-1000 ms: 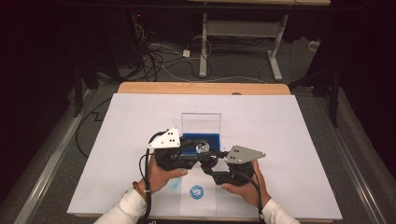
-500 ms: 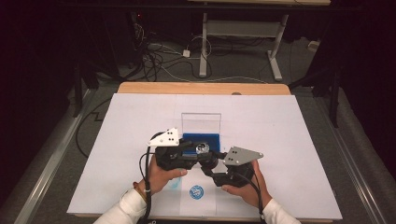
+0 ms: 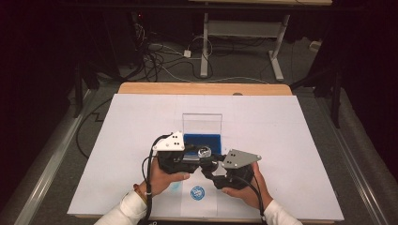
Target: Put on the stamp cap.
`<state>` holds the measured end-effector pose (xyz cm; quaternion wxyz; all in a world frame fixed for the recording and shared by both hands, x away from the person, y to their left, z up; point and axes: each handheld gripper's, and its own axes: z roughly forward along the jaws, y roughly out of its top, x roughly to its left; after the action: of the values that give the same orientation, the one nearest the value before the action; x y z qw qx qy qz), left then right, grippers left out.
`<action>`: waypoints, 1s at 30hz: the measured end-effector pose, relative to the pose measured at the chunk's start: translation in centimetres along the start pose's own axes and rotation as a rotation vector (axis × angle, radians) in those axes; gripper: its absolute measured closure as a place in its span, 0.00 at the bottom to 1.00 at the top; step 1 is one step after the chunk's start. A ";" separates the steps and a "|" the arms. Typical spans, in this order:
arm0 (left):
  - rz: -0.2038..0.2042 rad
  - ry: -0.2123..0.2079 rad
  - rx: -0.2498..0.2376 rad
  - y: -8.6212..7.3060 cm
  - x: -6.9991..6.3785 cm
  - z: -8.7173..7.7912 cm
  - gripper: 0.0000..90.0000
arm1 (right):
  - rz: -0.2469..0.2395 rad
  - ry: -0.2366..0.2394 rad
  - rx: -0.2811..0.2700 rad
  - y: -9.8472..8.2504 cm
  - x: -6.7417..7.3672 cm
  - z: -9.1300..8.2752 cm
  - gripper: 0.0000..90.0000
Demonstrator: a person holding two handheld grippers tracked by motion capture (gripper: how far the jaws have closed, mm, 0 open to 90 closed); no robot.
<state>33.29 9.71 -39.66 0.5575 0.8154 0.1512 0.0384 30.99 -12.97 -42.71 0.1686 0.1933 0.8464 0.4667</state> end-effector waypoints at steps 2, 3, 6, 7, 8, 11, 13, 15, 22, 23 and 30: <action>0.008 0.006 0.008 0.1 -0.2 0.1 0.60 | 0.000 0.006 -0.004 -0.2 0.0 0.1 0.43; 0.015 0.009 0.017 0.1 -0.2 0.1 0.61 | 0.000 0.007 -0.004 -0.2 0.0 0.1 0.43; 0.015 0.009 0.022 0.1 -0.3 0.1 0.60 | -0.006 0.006 -0.004 -0.3 0.0 0.1 0.43; 0.018 0.011 0.025 0.2 -0.3 0.1 0.60 | -0.006 0.008 -0.005 -0.4 0.0 0.0 0.43; 0.019 0.014 0.027 0.2 -0.3 0.1 0.61 | -0.008 0.006 -0.005 -0.4 0.0 0.0 0.43; 0.020 0.016 0.029 0.2 -0.3 0.1 0.61 | -0.011 0.000 -0.006 -0.4 0.0 0.0 0.43; 0.018 0.017 0.031 0.2 -0.3 0.1 0.60 | -0.008 -0.002 -0.005 -0.4 0.0 0.0 0.43; 0.016 0.018 0.033 0.2 -0.3 0.1 0.60 | -0.008 -0.001 -0.003 -0.4 0.0 0.1 0.43; 0.016 0.022 0.026 0.4 -0.3 -0.1 0.60 | -0.007 -0.010 -0.023 -0.5 0.0 0.1 0.43; 0.017 0.022 0.025 0.4 -0.3 -0.1 0.60 | -0.007 -0.013 -0.029 -0.5 0.1 0.1 0.43; 0.026 0.024 0.025 0.6 -0.5 -0.2 0.60 | -0.010 -0.015 -0.035 -0.4 0.1 -0.1 0.42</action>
<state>32.85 9.50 -39.00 0.5447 0.8238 0.1476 0.0534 30.76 -13.15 -43.03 0.1808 0.1895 0.8377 0.4792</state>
